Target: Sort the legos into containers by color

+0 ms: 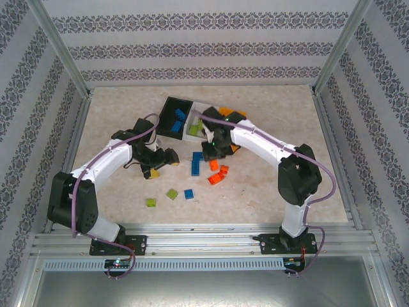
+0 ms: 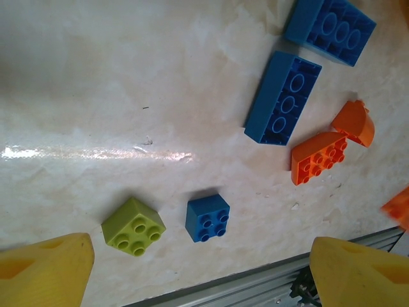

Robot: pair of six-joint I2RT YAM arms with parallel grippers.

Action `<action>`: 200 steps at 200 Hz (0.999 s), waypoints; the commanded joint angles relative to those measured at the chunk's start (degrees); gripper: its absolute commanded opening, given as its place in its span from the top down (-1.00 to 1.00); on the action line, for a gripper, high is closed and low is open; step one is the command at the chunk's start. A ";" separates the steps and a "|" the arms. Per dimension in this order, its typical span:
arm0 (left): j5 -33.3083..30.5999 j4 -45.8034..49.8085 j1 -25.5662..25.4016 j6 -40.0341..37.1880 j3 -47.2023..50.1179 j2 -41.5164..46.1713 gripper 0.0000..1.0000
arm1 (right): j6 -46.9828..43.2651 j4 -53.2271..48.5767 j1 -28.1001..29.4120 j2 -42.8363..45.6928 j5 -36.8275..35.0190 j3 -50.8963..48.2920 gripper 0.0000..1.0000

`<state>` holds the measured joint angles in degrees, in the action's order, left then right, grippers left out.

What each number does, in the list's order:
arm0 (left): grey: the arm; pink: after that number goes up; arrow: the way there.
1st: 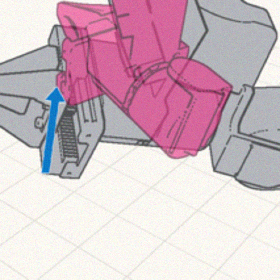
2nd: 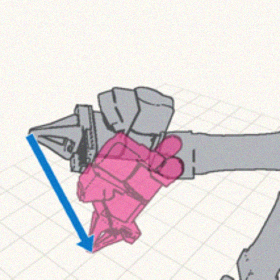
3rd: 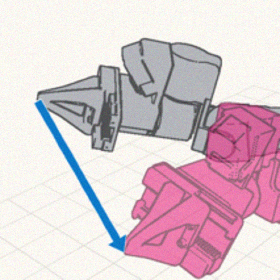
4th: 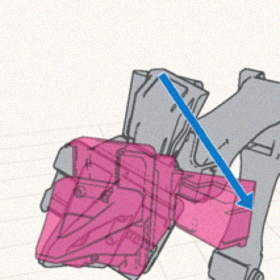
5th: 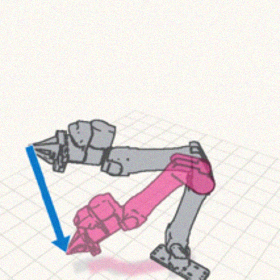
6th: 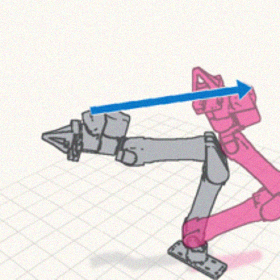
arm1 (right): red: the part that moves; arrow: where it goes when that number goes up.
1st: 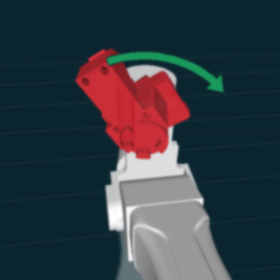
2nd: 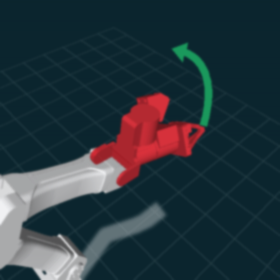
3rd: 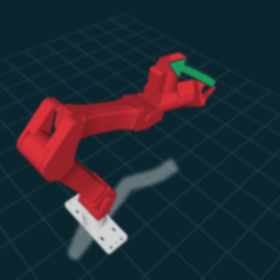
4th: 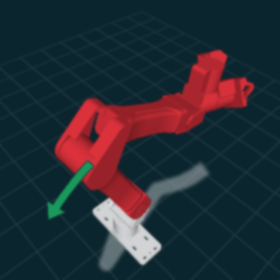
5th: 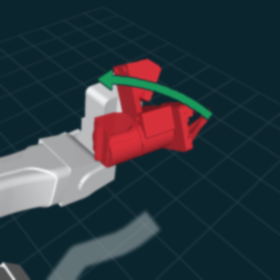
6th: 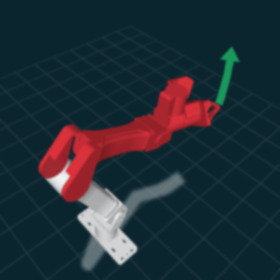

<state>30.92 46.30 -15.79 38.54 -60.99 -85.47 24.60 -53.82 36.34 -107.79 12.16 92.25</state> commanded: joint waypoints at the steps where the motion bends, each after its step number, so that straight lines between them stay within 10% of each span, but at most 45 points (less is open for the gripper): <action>1: -1.46 3.84 -0.18 -1.79 -0.31 2.23 -0.76 | 10.32 10.34 -2.96 -4.98 8.94 4.89 0.63; 113: -7.43 16.66 3.76 -9.69 -2.82 7.36 -0.80 | 28.45 17.39 -5.35 -45.01 14.47 61.86 0.43; 135: -7.74 18.22 5.77 -11.43 -3.06 7.59 -0.85 | 32.68 21.78 -5.84 -47.49 14.84 63.29 0.02; 200: -8.21 19.87 8.16 -12.77 -4.42 7.16 -0.89 | 33.53 25.18 -7.10 -47.31 13.30 63.24 -0.23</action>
<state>23.29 63.13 -8.12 27.35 -64.14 -78.65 56.95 -30.92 30.33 -155.11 25.65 153.64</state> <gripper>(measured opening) 0.942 0.613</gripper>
